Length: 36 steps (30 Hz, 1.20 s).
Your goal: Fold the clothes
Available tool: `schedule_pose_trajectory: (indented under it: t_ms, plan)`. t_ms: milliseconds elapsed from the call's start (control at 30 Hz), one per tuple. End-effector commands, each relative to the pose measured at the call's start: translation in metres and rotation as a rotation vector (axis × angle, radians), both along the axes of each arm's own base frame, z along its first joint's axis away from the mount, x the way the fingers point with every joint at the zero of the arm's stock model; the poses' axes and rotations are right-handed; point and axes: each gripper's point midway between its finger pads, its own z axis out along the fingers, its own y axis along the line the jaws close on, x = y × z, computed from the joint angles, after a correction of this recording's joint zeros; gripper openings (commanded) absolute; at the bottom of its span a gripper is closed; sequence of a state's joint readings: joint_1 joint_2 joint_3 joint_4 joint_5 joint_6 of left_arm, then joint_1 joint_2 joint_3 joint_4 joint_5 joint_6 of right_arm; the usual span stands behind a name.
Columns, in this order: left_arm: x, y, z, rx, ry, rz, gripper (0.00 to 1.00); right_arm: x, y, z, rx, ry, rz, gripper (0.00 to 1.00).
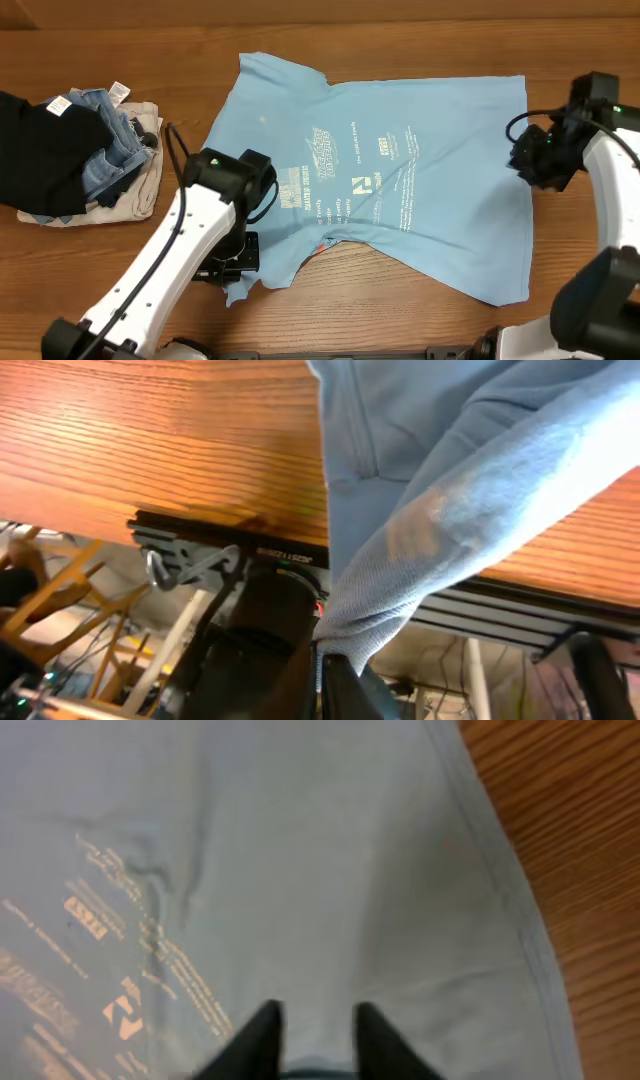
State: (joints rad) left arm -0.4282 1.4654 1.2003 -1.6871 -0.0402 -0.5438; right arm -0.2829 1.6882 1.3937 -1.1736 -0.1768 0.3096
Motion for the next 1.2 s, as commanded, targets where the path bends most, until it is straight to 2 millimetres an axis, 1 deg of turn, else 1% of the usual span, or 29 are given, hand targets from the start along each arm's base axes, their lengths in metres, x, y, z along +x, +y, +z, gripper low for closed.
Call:
schedule_pose_trajectory:
  t_ms: [0, 33, 200, 267, 367, 500, 533, 600, 733, 767, 833, 900, 967, 1033, 1067, 1133, 1167]
  plan:
    - [-0.002, -0.010, 0.009, -0.083, -0.028, 0.002, 0.04, 0.017, 0.018, -0.012, 0.061, -0.029, 0.044, 0.04]
    - [-0.002, -0.010, 0.010, -0.084, -0.030, 0.002, 0.04, 0.023, 0.020, -0.017, 0.059, -0.036, 0.054, 0.04]
    - [-0.001, -0.008, 0.010, -0.077, -0.034, -0.001, 0.04, 0.058, 0.034, -0.062, 0.055, -0.078, 0.099, 0.04]
    - [-0.001, -0.008, 0.010, -0.077, -0.034, -0.001, 0.04, 0.071, 0.037, -0.081, 0.064, -0.079, 0.075, 0.04]
    - [-0.002, -0.009, 0.010, -0.077, -0.034, 0.003, 0.04, 0.074, 0.043, -0.110, 0.075, -0.038, 0.073, 0.04]
    - [-0.002, -0.009, 0.010, -0.075, -0.035, 0.010, 0.04, 0.079, 0.043, -0.134, 0.077, -0.024, 0.074, 0.04]
    - [-0.001, -0.008, 0.010, -0.074, -0.035, 0.011, 0.04, 0.082, 0.042, -0.140, 0.073, -0.028, 0.067, 0.04]
    - [-0.001, -0.008, 0.010, -0.074, -0.035, 0.011, 0.04, 0.092, 0.031, -0.157, 0.025, -0.039, 0.015, 0.04]
    - [-0.001, -0.008, 0.010, -0.071, -0.037, 0.018, 0.04, 0.119, 0.006, -0.189, -0.087, -0.103, -0.033, 0.04]
    - [-0.002, -0.009, 0.010, -0.072, -0.036, 0.018, 0.04, 0.130, 0.000, -0.200, -0.093, -0.125, -0.042, 0.04]
    - [-0.002, -0.009, 0.010, -0.073, -0.036, 0.018, 0.04, 0.143, -0.008, -0.210, -0.097, -0.148, -0.053, 0.04]
    - [-0.002, -0.010, 0.010, -0.078, -0.033, 0.021, 0.04, 0.158, -0.014, -0.211, -0.109, -0.180, -0.048, 0.04]
    - [-0.002, -0.009, 0.010, -0.078, -0.034, 0.020, 0.04, 0.174, -0.019, -0.198, -0.121, -0.228, -0.034, 0.04]
    - [-0.002, -0.009, 0.010, -0.075, -0.035, 0.019, 0.04, 0.188, -0.020, -0.180, -0.107, -0.249, -0.003, 0.04]
    - [-0.001, -0.008, 0.010, -0.069, -0.040, 0.016, 0.10, 0.191, -0.017, -0.170, -0.074, -0.244, 0.001, 0.08]
    - [0.002, -0.007, 0.009, -0.064, -0.054, 0.012, 0.45, 0.197, -0.008, -0.146, 0.014, -0.247, 0.019, 0.30]
    - [0.004, -0.008, 0.008, -0.069, -0.063, 0.012, 0.49, 0.199, -0.004, -0.129, 0.065, -0.247, 0.025, 0.37]
